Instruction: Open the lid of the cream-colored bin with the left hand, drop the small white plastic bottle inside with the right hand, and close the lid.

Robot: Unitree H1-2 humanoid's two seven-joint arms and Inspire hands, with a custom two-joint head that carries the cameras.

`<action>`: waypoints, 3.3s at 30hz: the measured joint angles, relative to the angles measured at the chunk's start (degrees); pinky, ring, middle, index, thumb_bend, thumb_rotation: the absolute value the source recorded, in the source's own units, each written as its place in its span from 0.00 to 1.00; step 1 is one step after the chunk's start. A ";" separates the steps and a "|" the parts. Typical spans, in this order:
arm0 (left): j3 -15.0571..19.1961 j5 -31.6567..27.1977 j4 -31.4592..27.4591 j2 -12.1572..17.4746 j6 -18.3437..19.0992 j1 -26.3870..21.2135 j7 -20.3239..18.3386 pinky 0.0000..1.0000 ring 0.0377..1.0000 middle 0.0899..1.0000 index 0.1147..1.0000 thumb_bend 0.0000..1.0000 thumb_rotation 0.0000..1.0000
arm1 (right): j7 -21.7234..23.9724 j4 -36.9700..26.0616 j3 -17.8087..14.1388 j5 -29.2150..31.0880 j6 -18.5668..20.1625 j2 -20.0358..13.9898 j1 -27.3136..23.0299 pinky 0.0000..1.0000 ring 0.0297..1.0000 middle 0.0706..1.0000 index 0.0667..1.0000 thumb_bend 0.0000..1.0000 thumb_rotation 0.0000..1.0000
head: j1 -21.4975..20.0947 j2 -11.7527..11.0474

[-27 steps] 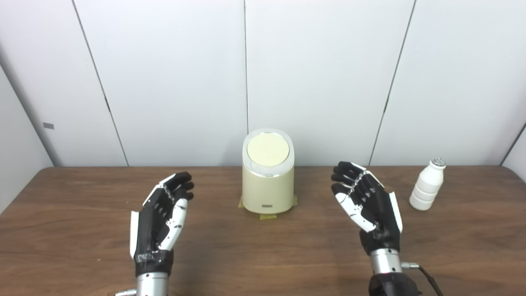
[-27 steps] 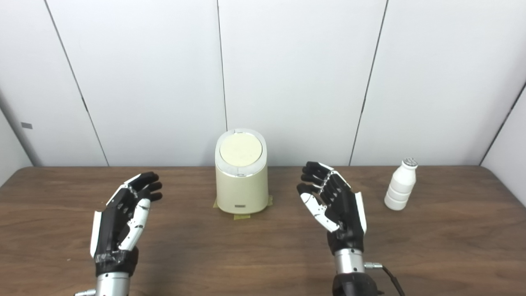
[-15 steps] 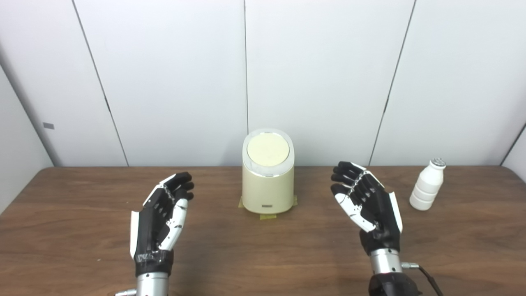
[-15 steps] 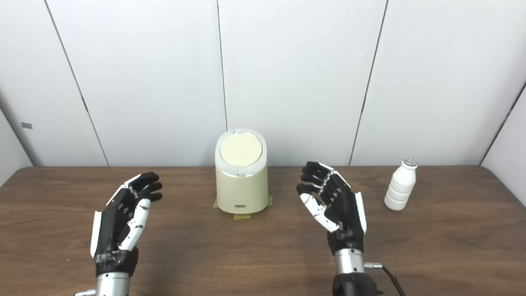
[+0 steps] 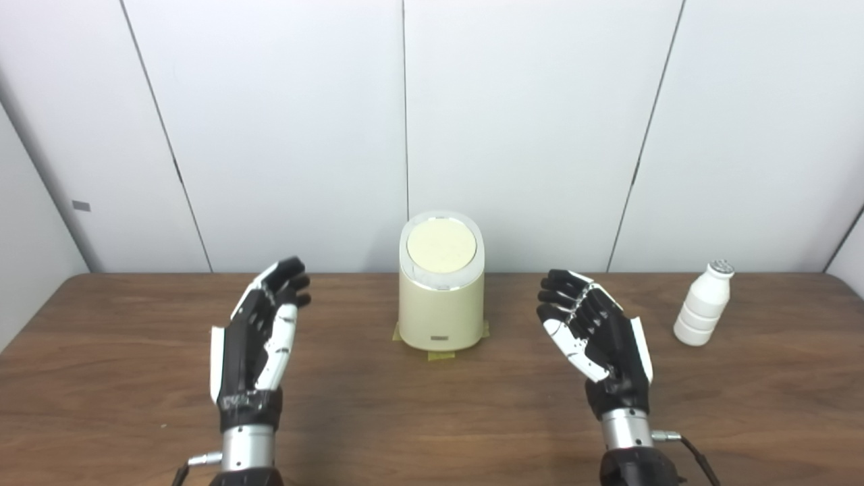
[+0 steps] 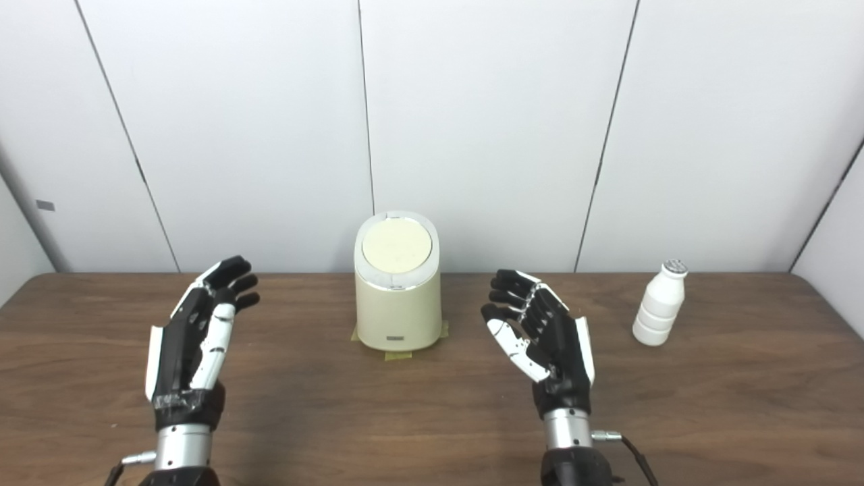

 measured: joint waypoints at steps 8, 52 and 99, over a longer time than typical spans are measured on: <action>-3.09 9.81 -1.32 2.60 13.55 -8.03 -0.85 0.91 0.96 0.97 0.97 0.66 0.57 | 0.00 0.08 -0.03 0.46 -0.75 0.05 -0.20 0.59 0.66 0.66 0.64 0.29 0.24 | 0.18 0.00; -15.97 34.82 28.93 2.07 29.59 -31.56 9.25 1.00 1.00 1.00 1.00 0.92 0.41 | -0.34 0.40 -0.12 1.66 -1.73 0.40 -0.29 0.58 0.66 0.66 0.64 0.31 0.26 | -0.44 0.88; -27.12 52.95 38.81 7.21 31.30 -32.16 16.55 1.00 1.00 1.00 1.00 0.69 1.00 | -0.35 -0.32 0.08 2.23 -1.60 0.96 -0.29 0.58 0.65 0.65 0.63 0.32 0.26 | -1.32 1.05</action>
